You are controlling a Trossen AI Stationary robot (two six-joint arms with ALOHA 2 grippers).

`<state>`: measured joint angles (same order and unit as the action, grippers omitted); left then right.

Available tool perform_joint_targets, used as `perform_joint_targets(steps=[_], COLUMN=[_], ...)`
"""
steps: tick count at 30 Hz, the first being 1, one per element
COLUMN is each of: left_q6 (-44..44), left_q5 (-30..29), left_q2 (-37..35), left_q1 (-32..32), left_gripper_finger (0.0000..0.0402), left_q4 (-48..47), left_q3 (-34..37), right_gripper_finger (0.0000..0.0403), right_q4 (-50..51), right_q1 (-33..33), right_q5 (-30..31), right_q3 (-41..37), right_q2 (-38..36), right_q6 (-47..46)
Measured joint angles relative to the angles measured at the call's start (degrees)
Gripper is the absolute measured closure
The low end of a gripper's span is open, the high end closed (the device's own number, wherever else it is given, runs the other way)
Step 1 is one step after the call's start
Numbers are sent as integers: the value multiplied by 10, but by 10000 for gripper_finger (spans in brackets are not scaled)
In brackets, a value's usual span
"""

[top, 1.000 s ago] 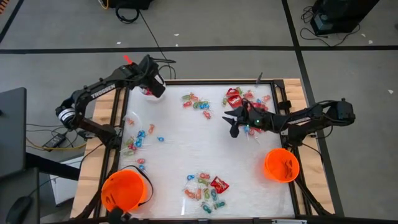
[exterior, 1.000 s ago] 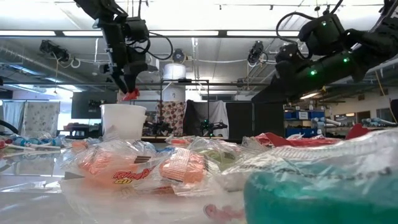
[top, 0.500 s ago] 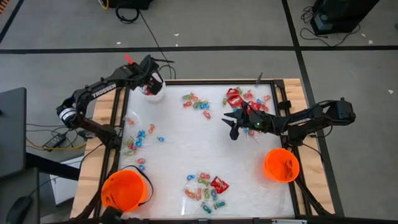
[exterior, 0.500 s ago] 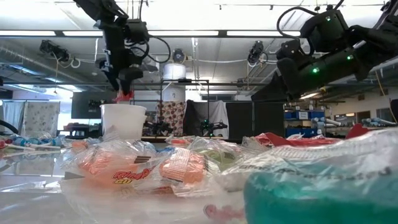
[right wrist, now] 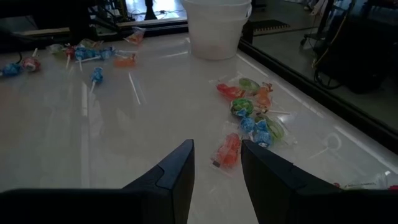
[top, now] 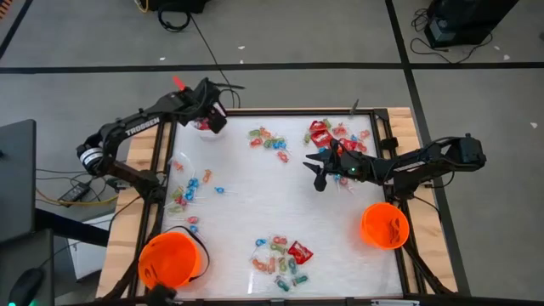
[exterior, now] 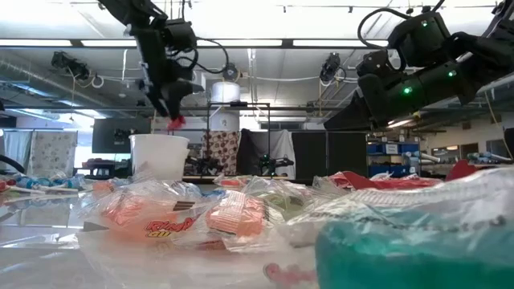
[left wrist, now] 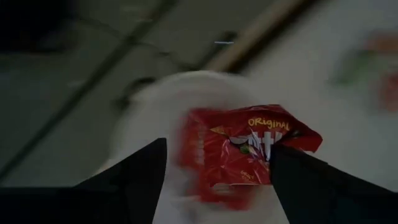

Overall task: Sort candy by brand, put in halloween buckets
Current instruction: Put the skittles into the white bucket

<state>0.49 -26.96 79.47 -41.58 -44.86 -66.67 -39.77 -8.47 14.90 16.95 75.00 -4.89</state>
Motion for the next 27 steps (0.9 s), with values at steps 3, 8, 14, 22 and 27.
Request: perform_joint_targets(steps=[3,8,14,22,27], left_q6=[-13,-24,-14,-55,-45], left_q5=[-99,16,70,50,114], left_q2=[-1,6,-4,-3,-9], left_q1=[14,13,6,-31,8], left_gripper_finger=[131,131,133,153,160], left_q4=[6,8,35,-6,48], left_q3=[3,6,5,5,5], right_gripper_finger=[259,259,259,259,259], right_q4=[0,-3,-3,-4,-3], right_q1=[0,2,3,5,3], right_q5=[0,-2,-15,-22,3], right_q3=[0,0,0,0,0], right_q2=[0,0,0,0,0], right_q6=[0,0,-4,-2,4])
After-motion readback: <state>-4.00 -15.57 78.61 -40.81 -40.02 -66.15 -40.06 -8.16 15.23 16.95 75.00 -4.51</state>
